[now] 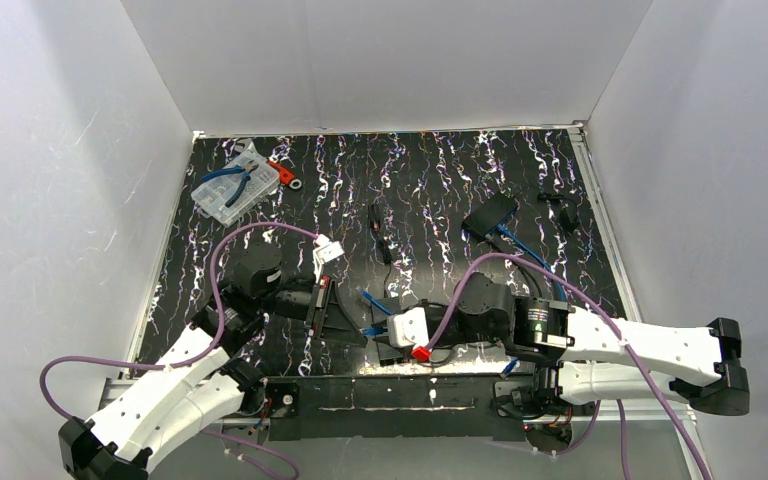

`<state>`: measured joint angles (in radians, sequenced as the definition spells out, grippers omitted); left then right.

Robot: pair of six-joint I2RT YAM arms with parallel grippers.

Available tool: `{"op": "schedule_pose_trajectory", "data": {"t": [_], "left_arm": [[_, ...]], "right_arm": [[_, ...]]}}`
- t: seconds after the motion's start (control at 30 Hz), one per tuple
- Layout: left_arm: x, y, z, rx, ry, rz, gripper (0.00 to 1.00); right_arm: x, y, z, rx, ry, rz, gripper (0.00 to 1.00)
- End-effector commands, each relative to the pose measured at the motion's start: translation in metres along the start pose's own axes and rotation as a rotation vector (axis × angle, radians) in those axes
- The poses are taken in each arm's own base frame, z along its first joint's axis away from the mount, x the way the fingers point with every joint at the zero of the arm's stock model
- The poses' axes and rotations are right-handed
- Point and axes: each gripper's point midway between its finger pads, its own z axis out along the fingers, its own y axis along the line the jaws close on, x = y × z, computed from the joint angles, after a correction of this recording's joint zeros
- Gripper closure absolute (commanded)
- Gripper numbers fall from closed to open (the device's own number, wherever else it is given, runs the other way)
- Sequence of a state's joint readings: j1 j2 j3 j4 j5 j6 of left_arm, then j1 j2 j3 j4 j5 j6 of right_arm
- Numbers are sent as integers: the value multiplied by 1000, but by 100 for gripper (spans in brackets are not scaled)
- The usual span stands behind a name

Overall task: Insert the plug into the switch port
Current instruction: Pick up the connector from the center of the board.

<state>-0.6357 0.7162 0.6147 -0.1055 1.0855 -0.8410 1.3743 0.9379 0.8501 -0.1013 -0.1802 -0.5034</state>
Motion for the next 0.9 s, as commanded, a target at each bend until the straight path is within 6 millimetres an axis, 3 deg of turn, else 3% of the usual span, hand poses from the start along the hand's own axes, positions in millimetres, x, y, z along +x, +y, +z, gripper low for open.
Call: {"op": "schedule_pose_trajectory", "data": {"t": [0.0, 0.1, 0.2, 0.23, 0.3, 0.5, 0.53, 0.67, 0.77, 0.87], "left_arm": [[3, -5, -2, 24, 8, 26, 100], [3, -5, -3, 23, 8, 26, 100], [3, -4, -2, 20, 6, 23, 100], [3, -3, -2, 17, 5, 20, 100], [1, -2, -3, 7, -5, 22, 88], [-4, -5, -5, -27, -30, 50, 64], [-6, -6, -5, -36, -38, 60, 55], [-15, -8, -13, -118, -99, 126, 38], [-20, -7, -18, -175, -139, 169, 28], [-23, -4, -20, -201, -161, 191, 12]], "right_arm": [[-28, -13, -3, 31, -79, -12, 71], [-28, -14, -3, 33, -80, -11, 81], [-28, -14, -2, 34, -80, -9, 99], [-28, -14, -2, 35, -81, -9, 99], [-28, -14, -2, 35, -80, -7, 99], [-22, -24, -9, 97, -44, -15, 99], [-22, -30, -14, 131, -38, -25, 99], [-27, -56, -38, 285, -17, -65, 99], [-38, -79, -62, 412, -16, -106, 99], [-54, -100, -89, 533, -31, -149, 99]]}}
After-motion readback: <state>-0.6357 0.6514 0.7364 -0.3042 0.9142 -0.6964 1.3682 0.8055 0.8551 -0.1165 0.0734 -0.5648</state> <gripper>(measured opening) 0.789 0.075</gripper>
